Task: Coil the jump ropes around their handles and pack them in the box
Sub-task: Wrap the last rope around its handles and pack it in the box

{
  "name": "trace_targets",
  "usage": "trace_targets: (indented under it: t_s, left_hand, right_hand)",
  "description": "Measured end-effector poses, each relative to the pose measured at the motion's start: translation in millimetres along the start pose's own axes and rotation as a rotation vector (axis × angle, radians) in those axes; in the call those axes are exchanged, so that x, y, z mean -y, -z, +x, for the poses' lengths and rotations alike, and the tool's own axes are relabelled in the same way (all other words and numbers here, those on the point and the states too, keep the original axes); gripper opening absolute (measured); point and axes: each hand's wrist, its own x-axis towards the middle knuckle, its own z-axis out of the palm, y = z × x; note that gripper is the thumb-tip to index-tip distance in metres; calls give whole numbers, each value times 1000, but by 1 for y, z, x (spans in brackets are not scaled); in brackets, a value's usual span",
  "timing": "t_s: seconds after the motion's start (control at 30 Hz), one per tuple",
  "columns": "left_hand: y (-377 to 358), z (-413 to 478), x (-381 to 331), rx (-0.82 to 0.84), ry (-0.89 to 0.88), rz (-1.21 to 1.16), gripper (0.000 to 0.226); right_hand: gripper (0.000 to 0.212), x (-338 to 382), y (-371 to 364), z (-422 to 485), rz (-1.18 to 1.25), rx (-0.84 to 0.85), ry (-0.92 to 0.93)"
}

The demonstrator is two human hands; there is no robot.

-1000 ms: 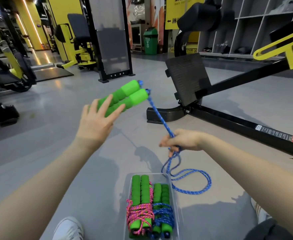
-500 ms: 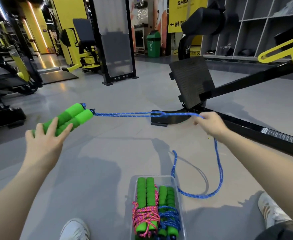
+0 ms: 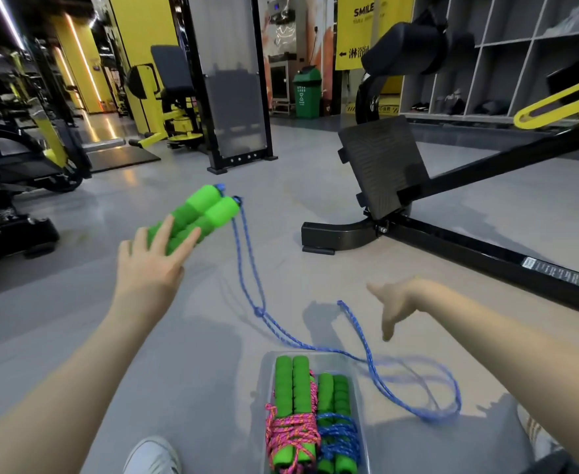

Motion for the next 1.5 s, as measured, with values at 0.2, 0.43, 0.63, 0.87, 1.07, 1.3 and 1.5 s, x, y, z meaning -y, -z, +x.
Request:
trace_targets:
  t_s: [0.2,0.43,0.63,0.87,1.07,1.3,1.5]
  left_hand:
    - [6,24,-66,-85,-304,-94,51]
    - [20,38,-105,-152,-370,-168,59]
    - [10,36,-102,-104,-326,-58,66]
    - [7,21,-81,-6,-463,31,48]
    - [12,15,-86,-60,-618,-57,42]
    - [40,25,-122,-147,-693,-183,33]
    - [59,35,-145,-219,-649,-280,38]
  right_hand:
    - [98,39,13,-3,987,-331,501]
    - [26,66,7,-1,1299,-698,483]
    - [11,83,-3,-6,947,-685,385]
    - [23,71,16,-32,268,-491,469]
    - [37,50,42,-45,270,-706,614]
    - [41,20,61,-55,522,-750,764]
    - [31,-8,64,-49,1170,-245,799]
